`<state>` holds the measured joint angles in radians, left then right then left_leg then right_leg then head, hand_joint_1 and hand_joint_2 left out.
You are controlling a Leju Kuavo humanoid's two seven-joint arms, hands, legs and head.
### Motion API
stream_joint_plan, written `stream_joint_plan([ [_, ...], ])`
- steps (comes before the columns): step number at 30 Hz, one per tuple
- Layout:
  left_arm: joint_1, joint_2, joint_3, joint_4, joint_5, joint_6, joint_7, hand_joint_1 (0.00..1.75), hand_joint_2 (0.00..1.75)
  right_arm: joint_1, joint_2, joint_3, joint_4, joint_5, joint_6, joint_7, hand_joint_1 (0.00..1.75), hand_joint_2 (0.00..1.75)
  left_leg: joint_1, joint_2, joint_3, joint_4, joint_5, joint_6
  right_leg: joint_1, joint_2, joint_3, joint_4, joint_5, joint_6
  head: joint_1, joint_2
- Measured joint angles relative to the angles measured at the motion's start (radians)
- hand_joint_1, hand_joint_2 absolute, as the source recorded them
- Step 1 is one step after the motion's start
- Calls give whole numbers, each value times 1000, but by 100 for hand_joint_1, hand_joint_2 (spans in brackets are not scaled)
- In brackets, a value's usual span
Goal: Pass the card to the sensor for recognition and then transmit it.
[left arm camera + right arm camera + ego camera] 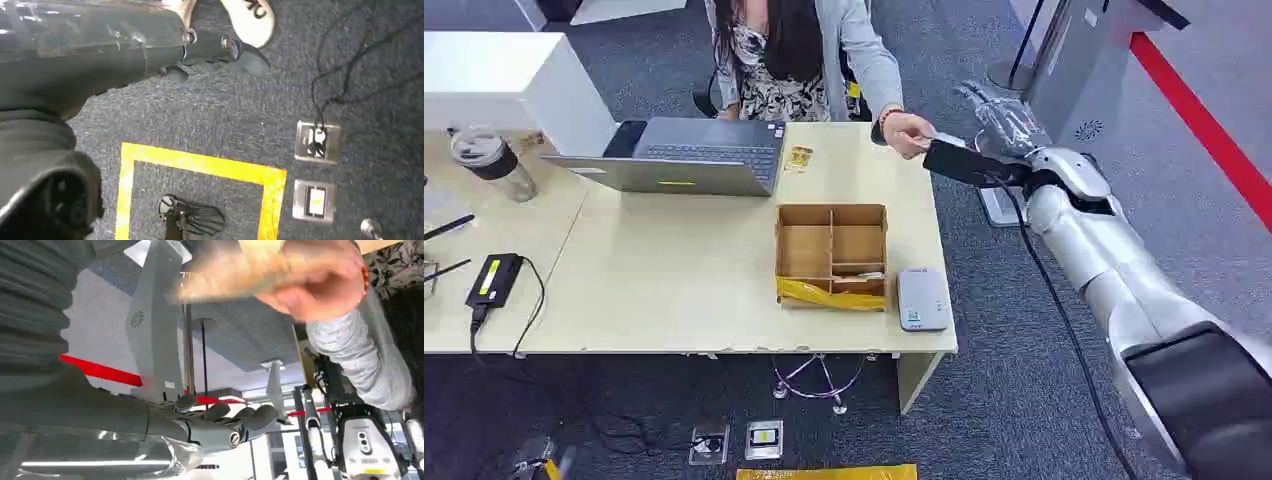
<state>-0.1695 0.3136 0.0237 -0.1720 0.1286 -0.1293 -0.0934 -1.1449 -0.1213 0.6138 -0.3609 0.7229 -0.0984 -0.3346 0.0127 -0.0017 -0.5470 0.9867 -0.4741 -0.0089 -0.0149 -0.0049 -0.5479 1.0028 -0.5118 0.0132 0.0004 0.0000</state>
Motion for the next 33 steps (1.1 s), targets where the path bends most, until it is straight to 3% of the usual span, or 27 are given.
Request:
stream_joint_plan([
  [11,-10,-4,7,0,3,-1,23,0,0,0,0,0,0,2,-8,6,2,175,0,0,0,0,0,0,0,0,0,0,0,0,0,0],
  [12,-10,-4,8,0,3,0,23,0,0,0,0,0,0,2,-9,7,162,175,0,0,0,0,0,0,0,0,0,0,0,0,0,0],
  [13,-10,-4,8,0,3,8,23,0,0,0,0,0,0,-3,-11,11,175,175,0,0,0,0,0,0,0,0,0,0,0,0,0,0],
  [33,-9,-13,16,0,-1,26,23,0,0,1,0,-6,0,-42,-24,-5,175,175,0,0,0,0,0,0,0,0,0,0,0,0,0,0],
])
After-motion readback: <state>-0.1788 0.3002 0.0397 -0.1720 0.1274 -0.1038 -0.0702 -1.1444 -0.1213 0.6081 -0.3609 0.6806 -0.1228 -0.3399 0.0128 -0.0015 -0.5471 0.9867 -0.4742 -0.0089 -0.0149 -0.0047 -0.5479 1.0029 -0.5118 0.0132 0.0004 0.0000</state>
